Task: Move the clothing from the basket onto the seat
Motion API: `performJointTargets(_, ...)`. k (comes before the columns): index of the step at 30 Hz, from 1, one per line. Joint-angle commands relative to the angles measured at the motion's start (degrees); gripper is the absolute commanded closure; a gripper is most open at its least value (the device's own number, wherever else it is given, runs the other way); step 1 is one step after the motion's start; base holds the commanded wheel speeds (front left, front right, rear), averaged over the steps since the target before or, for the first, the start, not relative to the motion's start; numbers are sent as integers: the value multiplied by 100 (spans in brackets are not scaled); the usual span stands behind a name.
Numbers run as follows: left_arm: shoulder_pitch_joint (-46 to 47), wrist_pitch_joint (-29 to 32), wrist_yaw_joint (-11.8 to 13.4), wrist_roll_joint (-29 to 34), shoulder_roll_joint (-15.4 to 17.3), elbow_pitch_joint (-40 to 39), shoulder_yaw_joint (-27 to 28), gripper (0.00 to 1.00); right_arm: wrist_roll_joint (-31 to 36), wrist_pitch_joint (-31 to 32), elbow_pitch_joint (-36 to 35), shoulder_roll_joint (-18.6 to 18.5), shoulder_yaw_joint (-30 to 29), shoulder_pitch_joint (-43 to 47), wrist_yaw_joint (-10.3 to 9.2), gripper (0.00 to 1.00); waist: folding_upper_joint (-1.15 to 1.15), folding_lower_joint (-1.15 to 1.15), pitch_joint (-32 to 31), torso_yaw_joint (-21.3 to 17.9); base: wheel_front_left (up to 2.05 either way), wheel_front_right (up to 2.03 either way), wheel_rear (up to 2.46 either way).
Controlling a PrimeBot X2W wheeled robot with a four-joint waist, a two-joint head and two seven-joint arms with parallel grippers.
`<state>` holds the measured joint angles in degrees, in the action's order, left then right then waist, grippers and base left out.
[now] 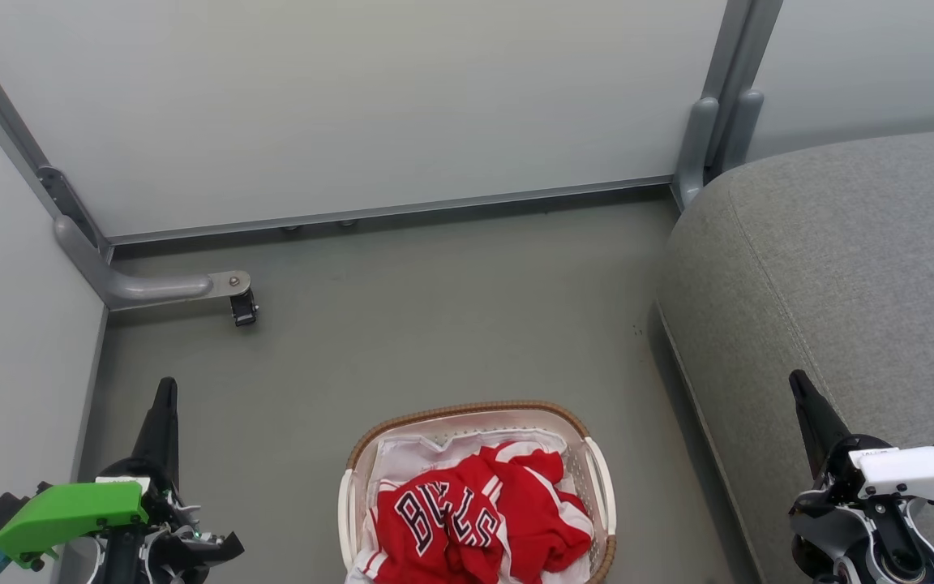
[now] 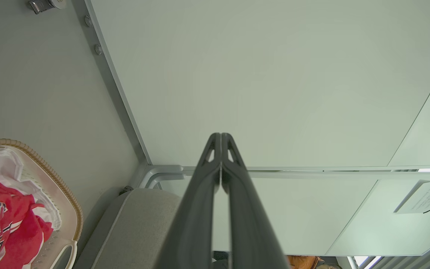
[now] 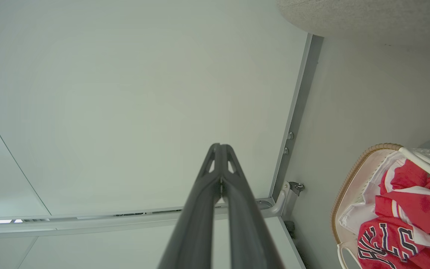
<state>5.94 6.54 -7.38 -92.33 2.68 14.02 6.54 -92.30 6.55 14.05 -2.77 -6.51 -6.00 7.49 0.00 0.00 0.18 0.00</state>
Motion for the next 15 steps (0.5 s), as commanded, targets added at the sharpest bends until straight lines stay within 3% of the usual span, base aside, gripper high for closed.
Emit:
performJointTargets(1, 67, 15, -29, -18, 41, -8, 6, 100, -23, 13, -18, -18, -9, -44, 0, 100, 0, 0, 0, 0, 0, 0, 0)
performJointTargets(15, 67, 15, -29, -18, 41, -8, 6, 100, -23, 13, -18, -18, -9, -44, 0, 100, 0, 0, 0, 0, 0, 0, 0)
